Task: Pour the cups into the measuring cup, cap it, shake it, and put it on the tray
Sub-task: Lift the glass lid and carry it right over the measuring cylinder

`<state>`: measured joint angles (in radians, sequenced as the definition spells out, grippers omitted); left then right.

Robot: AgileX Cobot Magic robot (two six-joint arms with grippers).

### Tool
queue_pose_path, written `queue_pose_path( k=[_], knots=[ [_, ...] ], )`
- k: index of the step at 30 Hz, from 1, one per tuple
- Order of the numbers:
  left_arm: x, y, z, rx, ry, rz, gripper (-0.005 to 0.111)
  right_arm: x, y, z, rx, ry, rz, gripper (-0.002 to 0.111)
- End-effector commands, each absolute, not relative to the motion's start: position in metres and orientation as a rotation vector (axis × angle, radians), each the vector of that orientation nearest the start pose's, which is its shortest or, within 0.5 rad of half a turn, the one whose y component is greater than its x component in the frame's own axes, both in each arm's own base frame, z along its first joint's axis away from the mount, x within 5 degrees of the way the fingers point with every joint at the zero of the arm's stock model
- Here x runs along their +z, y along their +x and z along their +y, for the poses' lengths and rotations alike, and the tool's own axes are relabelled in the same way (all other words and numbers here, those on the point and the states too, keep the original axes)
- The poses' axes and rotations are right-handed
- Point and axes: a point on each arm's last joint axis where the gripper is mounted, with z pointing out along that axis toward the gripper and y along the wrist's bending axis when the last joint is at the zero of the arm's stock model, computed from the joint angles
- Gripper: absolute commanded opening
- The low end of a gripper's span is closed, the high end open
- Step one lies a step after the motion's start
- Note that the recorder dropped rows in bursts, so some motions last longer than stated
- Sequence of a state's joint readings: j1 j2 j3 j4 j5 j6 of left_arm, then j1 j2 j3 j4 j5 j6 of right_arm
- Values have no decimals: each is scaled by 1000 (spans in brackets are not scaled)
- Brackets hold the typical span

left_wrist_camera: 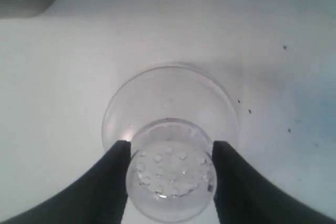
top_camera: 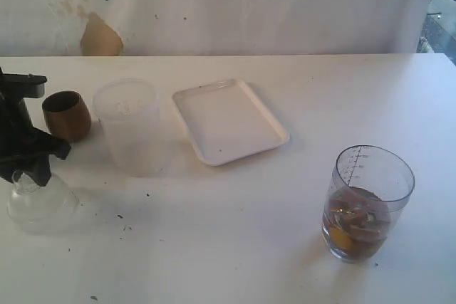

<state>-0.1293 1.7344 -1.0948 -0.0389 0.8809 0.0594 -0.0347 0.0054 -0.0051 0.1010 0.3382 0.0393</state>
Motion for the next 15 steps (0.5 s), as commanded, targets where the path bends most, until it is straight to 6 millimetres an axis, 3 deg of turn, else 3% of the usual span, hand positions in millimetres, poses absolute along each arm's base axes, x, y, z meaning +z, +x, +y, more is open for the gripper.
queue_pose_path(
  k=[1,5,6,10,12,15],
  knots=[
    [237,317,-45,-50,315,2991,0,183,54,1,102,125,1815,0],
    [282,308,-52,-59,360,2906,0,183,54,1,102,125,1815,0],
    [306,301,-63,-72,428,2876,0,183,54,1,102,125,1815,0],
    [347,298,-91,-105,518,2735,0,183,54,1,102,125,1815,0],
    [377,287,-126,-196,567,2626,0,183,54,1,102,125,1815,0],
    [394,271,-163,-268,674,2550,0,183,54,1,102,125,1815,0]
  ],
)
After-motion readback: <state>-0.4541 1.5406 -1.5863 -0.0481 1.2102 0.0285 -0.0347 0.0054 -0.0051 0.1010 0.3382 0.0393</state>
